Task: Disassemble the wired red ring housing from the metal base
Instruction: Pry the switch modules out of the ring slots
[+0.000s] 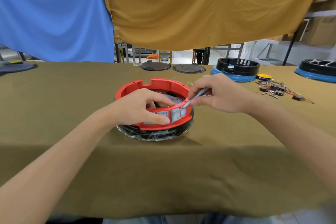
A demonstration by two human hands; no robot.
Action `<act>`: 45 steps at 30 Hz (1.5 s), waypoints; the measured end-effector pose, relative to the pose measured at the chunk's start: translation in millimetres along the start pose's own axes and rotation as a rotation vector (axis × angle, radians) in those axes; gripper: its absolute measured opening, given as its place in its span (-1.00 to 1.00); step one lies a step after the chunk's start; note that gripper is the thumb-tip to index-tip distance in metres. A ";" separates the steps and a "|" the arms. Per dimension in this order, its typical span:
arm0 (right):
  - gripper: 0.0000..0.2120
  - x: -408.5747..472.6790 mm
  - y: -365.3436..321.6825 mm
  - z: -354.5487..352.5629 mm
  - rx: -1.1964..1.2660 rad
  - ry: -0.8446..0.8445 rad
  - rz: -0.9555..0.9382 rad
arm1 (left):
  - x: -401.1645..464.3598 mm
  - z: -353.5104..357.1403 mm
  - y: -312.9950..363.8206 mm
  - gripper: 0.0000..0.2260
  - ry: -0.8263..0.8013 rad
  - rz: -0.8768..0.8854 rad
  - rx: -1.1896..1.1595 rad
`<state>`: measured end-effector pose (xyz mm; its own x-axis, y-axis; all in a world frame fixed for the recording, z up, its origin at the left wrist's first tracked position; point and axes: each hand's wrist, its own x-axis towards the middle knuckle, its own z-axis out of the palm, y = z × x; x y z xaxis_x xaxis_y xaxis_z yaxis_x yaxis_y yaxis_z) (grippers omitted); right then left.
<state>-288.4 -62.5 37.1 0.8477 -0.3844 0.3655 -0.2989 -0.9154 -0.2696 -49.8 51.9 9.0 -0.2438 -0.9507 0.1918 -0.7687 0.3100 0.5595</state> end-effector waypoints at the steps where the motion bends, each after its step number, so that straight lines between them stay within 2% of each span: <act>1: -0.95 2.0 -3.2 -1.4 -0.028 -0.004 -0.025 | 0.8 -2.4 1.0 -0.67 -0.023 -0.006 -0.008; 4: -0.96 10.4 -16.8 -6.3 -0.141 -0.050 -0.118 | 3.9 -7.2 2.7 -0.67 -0.061 -0.022 -0.025; 10: -0.87 30.5 -38.6 -7.8 -0.476 -0.198 -0.304 | 3.0 -0.9 -3.0 -0.70 -0.021 -0.006 -0.111; 15: -0.92 48.2 -43.7 -14.3 -0.351 -0.325 -0.179 | 2.0 2.8 -2.2 -0.75 0.006 0.022 -0.155; 23: -0.91 71.9 -38.4 -19.0 -0.147 -0.474 -0.055 | 6.0 2.6 -3.2 -0.70 0.002 0.015 -0.138; 27: -0.91 63.1 -39.2 -22.1 -0.156 -0.437 -0.041 | 5.1 3.6 -2.7 -0.72 -0.014 0.020 -0.169; 31: -0.95 43.9 -50.0 -0.5 -0.507 -0.345 -0.184 | 3.6 3.5 -2.8 -0.74 -0.007 0.037 -0.137; 33: -0.94 38.5 -50.8 6.6 -0.569 -0.323 -0.202 | 4.1 3.9 -2.8 -0.74 -0.005 0.048 -0.127; 38: -0.95 38.4 -37.0 -6.2 -0.174 -0.344 -0.033 | 5.6 4.2 -3.8 -0.74 0.009 0.030 -0.124; 45: -0.95 47.5 -25.8 -6.6 -0.067 -0.356 -0.012 | 6.4 1.8 -4.0 -0.73 -0.006 0.011 -0.114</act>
<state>-243.3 -58.0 67.3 0.9473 -0.3189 0.0314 -0.3063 -0.9299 -0.2036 -49.3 44.5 6.6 -0.2552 -0.9473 0.1936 -0.6939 0.3189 0.6456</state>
